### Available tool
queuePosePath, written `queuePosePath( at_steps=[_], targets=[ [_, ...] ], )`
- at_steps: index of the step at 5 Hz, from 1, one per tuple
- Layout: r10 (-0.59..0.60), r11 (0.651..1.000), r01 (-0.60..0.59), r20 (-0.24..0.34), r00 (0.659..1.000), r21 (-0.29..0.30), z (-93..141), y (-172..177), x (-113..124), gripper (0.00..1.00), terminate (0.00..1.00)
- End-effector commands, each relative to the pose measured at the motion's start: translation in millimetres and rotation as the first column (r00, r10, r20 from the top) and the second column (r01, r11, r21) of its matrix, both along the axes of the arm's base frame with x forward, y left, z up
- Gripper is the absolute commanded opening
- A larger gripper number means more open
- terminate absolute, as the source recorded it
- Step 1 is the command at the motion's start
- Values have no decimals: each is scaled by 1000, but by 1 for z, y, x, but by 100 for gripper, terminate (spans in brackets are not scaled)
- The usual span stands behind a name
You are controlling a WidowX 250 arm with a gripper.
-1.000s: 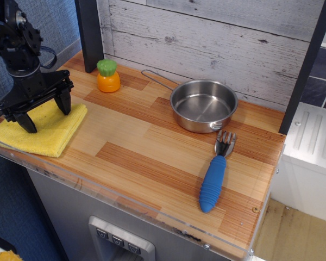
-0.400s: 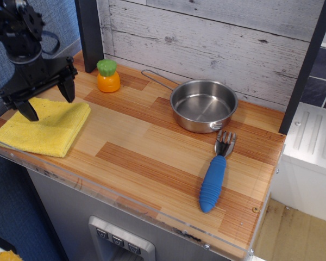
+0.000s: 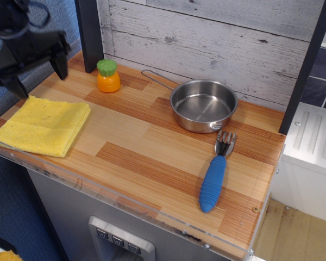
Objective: Move the yellow cloth to the lower left edge
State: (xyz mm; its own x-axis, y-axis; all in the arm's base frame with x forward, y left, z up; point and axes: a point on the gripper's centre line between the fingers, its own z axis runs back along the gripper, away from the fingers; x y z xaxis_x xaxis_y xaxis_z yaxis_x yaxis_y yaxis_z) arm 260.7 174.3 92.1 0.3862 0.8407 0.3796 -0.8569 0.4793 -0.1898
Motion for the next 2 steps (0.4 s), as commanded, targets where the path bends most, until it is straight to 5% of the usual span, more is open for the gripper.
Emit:
queuePosePath(
  at_steps=[1, 2],
  targets=[
    [2, 1000, -3, 35, 999, 29, 13, 2, -3, 100, 0],
    [2, 1000, -3, 35, 999, 29, 13, 2, -3, 100, 100]
  ],
)
